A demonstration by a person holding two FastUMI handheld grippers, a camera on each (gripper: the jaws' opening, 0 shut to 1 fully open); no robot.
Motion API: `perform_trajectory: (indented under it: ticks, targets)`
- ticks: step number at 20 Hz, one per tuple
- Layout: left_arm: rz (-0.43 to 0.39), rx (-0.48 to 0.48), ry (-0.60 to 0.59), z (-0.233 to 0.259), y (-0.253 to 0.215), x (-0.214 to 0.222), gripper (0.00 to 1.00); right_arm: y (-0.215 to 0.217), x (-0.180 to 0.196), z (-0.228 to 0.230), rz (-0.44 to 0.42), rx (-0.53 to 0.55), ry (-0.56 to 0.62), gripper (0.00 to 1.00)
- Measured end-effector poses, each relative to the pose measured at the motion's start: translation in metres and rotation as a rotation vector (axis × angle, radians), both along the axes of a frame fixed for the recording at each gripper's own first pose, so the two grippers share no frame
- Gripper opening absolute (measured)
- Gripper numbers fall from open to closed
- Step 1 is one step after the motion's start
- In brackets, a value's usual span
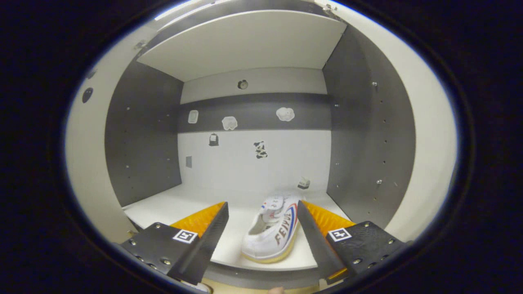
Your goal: Grab one shoe with the right hand and put it into the shoe cabinet, grab the other shoe with the left hand and put it into the shoe cabinet; then close the right door with the right hand and the left door with the left hand.
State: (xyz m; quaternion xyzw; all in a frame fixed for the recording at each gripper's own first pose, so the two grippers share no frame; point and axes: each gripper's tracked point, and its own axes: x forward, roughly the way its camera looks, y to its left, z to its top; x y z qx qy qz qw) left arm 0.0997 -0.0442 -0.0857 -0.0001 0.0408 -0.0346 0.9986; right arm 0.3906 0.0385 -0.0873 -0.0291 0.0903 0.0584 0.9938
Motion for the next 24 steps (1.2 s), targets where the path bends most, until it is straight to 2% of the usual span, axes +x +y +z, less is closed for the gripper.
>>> perform_trajectory:
  ticks: [4, 7, 11, 13, 19, 21, 24]
  targets:
    - [0.007, 0.021, 0.034, -0.023, -0.003, -0.012, 0.96, 0.007, -0.065, 0.009, 0.03, 0.034, -0.046, 1.0]
    - [-0.015, 0.0, 0.095, -0.053, -0.01, -0.02, 0.97, 0.007, -0.123, 0.01, 0.041, 0.041, -0.072, 1.0]
    - [-0.04, 0.022, 0.156, -0.093, -0.013, -0.023, 0.94, -0.01, -0.191, -0.004, -0.008, 0.055, -0.086, 1.0]
    - [-0.048, 0.029, 0.197, -0.116, -0.016, -0.021, 0.97, -0.019, -0.218, -0.014, -0.037, 0.038, -0.085, 1.0]
    - [-0.056, 0.01, 0.416, -0.204, -0.019, -0.002, 0.98, -0.027, -0.286, -0.039, -0.075, 0.078, -0.093, 1.0]
    - [-0.052, 0.009, 0.488, -0.232, -0.018, 0.005, 0.98, -0.026, -0.298, -0.041, -0.068, 0.075, -0.102, 0.98]
    - [-0.07, -0.001, 0.557, -0.259, -0.022, 0.007, 0.99, -0.027, -0.307, -0.039, -0.058, 0.067, -0.111, 1.0]
